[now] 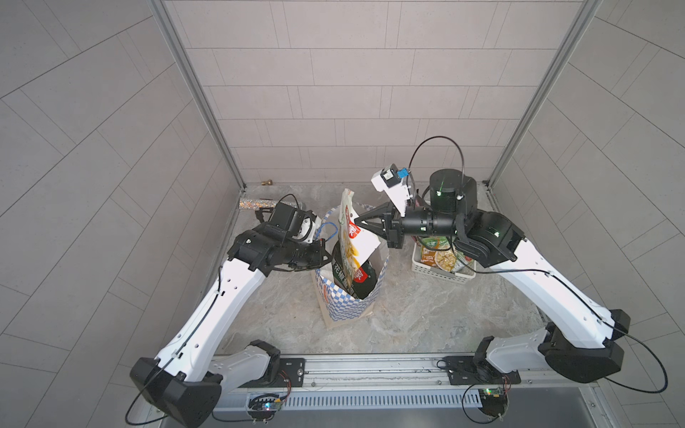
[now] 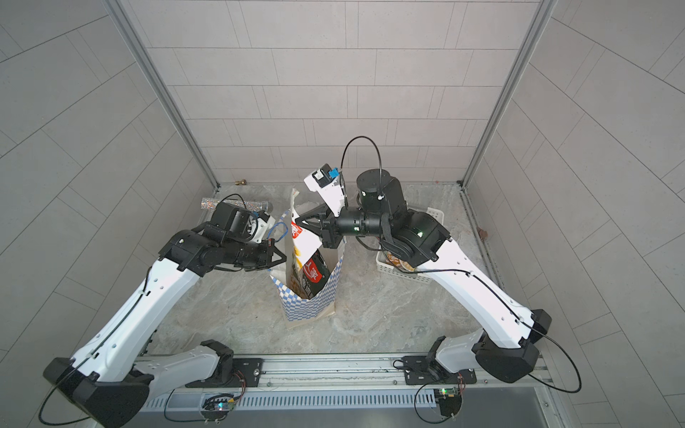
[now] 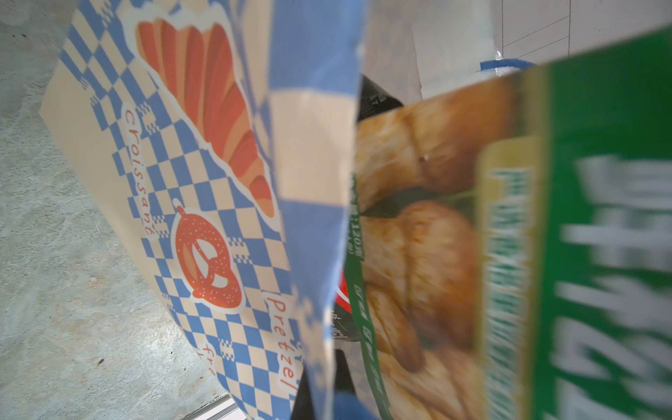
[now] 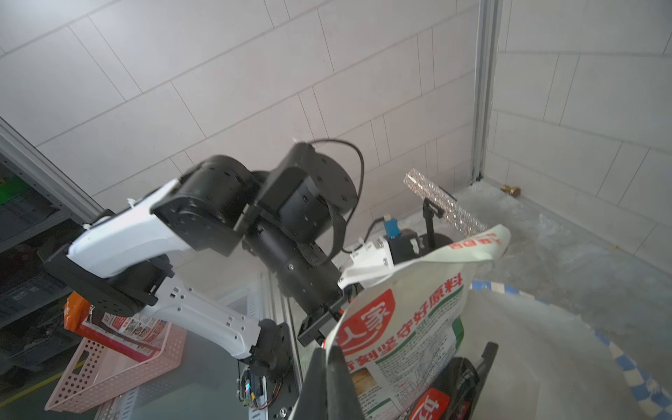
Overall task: Place the condiment packets inside the bag
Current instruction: Place the condiment packet in the paper bag.
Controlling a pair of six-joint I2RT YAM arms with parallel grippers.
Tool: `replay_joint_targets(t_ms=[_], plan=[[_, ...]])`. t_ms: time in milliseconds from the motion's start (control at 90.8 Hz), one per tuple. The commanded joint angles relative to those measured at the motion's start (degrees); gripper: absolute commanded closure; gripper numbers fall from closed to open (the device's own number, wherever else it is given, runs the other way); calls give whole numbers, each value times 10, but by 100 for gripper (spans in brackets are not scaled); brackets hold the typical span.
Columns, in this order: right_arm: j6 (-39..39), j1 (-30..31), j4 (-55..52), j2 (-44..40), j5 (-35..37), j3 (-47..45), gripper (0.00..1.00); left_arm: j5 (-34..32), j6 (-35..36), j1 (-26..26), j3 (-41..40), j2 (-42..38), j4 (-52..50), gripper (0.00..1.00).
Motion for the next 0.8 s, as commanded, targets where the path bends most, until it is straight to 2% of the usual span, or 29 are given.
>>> replay_joint_targets(t_ms=[0,187,429,793], plan=[[7,-1,15,-42,17,-23,100,14,7,-3,3,-14,25,100],[45,-38,-7,-51,27,-70,100,15,10,-3,8,-8,23,100],[63,-39,-3,-38,80,-130,100,22,15,-3,9,-5,23,100],[77,-38,-1,-29,125,-161,100,62,28,-4,15,-15,44,100]])
